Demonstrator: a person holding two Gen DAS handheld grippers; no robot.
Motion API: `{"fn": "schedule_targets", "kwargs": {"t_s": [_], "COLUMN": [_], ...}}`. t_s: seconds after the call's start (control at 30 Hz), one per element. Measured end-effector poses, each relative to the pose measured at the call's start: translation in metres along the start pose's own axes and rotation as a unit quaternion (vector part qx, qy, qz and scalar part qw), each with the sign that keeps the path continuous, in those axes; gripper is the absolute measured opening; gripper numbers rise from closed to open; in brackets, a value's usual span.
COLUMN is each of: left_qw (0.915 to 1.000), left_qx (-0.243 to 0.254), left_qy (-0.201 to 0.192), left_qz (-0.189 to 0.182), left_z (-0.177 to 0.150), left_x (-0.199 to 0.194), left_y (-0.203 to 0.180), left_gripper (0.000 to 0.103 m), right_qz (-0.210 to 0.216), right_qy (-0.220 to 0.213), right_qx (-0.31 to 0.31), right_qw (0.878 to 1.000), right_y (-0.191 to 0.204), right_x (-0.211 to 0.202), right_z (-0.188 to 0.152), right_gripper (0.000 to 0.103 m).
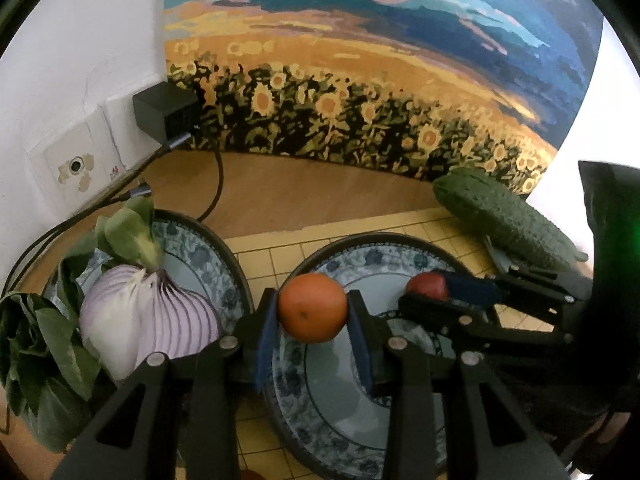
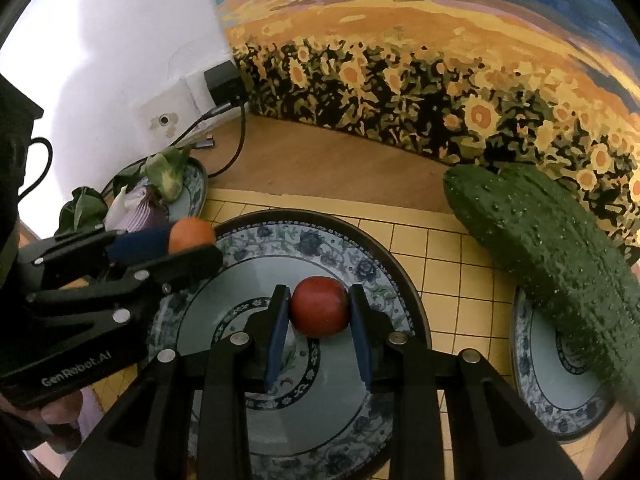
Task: Organize fruits
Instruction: 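Carry the orange and red apple in both grippers over the large blue-and-white plate, then lower the orange onto the plate and open the left gripper while the right releases the apple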
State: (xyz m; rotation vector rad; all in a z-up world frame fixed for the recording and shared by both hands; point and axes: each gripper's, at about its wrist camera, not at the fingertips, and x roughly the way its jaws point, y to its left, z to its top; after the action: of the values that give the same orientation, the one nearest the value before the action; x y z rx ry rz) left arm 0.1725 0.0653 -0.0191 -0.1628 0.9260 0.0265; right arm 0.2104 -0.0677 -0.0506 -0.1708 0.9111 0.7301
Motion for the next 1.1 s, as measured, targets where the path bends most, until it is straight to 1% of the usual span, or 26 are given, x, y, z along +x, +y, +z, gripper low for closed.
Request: {"fn": "schedule_targets", "kwargs": {"t_s": [0.23,0.4,0.47,0.63,0.73,0.8,0.93,1.0,1.07,1.1], "left_qw": [1.0000,0.9998,0.9997,0.9998,0.9999,0.9999,0.9998,0.9996,0.9993,0.9992], "left_qx": [0.007,0.014,0.020,0.022,0.014,0.008,0.000,-0.005,-0.008,-0.008], "left_qy": [0.000,0.003,0.005,0.004,-0.004,-0.009,-0.020,-0.028,-0.037,-0.040], "left_qz": [-0.001,-0.010,-0.012,-0.001,0.000,0.000,0.002,0.003,-0.002,-0.002], "left_z": [0.000,-0.001,-0.001,-0.001,-0.001,0.000,0.000,0.000,-0.001,0.000], "left_x": [0.000,0.001,0.001,-0.001,-0.009,-0.013,-0.027,-0.034,-0.042,-0.045], "left_y": [-0.001,-0.002,-0.003,-0.004,-0.004,-0.003,-0.006,-0.007,-0.008,-0.010], "left_gripper": [0.036,0.038,0.040,0.049,0.054,0.061,0.068,0.078,0.082,0.083], "right_qz": [-0.020,-0.019,-0.008,-0.009,-0.004,-0.003,-0.002,-0.008,-0.028,-0.032], "right_qy": [-0.007,-0.004,-0.002,-0.009,-0.016,-0.019,-0.030,-0.036,-0.051,-0.058], "right_qx": [-0.014,-0.005,0.007,0.027,0.042,0.045,0.049,0.048,0.041,0.039], "right_qw": [1.000,1.000,1.000,1.000,0.999,0.999,0.998,0.998,0.997,0.997], "right_y": [0.003,0.001,-0.002,-0.004,-0.005,-0.004,-0.006,-0.006,-0.005,-0.004], "right_x": [0.006,0.006,0.005,-0.001,-0.006,-0.009,-0.023,-0.028,-0.038,-0.043], "right_z": [0.009,0.011,0.011,0.009,0.010,0.010,0.010,0.010,0.011,0.012], "right_gripper": [0.031,0.031,0.031,0.033,0.035,0.035,0.035,0.035,0.035,0.035]}}
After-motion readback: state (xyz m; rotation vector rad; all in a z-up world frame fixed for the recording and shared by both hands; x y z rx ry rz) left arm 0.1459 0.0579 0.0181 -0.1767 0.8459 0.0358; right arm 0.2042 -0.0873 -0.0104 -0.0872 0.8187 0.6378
